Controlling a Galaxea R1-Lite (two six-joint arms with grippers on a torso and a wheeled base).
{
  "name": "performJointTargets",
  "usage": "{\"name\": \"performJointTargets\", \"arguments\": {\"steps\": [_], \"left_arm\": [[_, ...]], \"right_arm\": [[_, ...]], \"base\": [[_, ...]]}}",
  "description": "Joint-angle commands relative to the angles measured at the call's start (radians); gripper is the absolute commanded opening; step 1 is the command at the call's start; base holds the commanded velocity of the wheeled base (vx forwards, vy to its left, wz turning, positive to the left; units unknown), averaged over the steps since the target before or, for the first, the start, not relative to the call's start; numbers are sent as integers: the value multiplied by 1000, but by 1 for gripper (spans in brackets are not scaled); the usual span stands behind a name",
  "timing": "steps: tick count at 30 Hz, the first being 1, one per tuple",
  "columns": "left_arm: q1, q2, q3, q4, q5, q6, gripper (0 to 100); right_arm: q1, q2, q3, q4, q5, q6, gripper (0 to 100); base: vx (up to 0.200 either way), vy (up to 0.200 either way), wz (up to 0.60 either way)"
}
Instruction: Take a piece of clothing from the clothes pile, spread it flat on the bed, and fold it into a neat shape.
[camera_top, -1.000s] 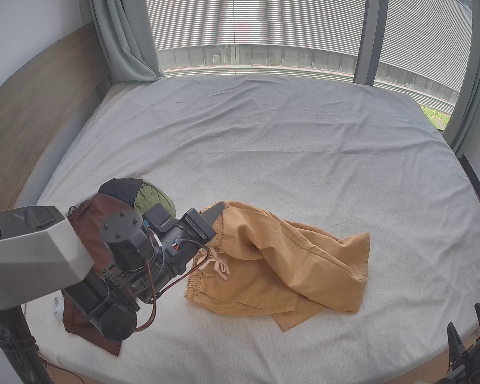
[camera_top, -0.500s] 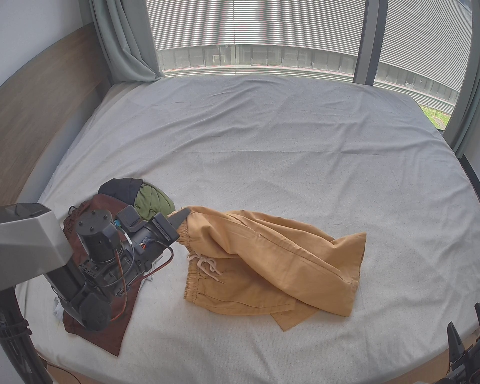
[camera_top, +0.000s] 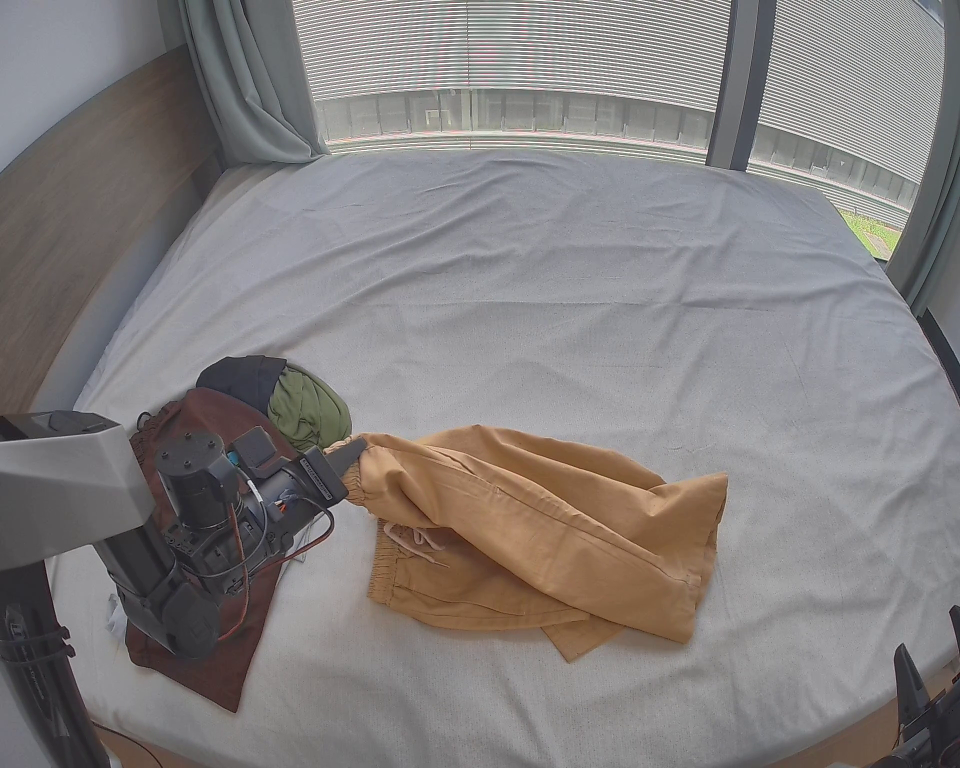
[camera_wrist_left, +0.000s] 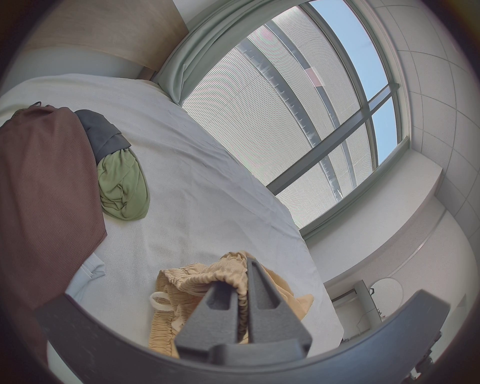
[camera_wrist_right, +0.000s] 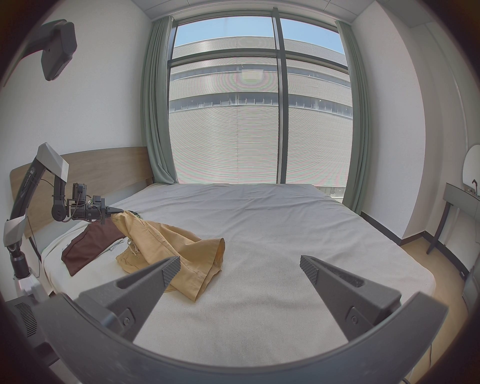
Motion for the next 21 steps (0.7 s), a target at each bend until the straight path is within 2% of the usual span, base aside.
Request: {"name": "performJointTargets", "arguments": {"steps": [1, 21], "left_arm": [[5, 11, 2, -1, -9, 12, 0], [27, 17, -3, -1, -6, 10, 0]], "right_arm": [[0, -9, 16, 0, 1, -1, 100], [0, -16, 16, 1, -8, 2, 100]], "base": [[0, 0, 0], [0, 0, 0]]}}
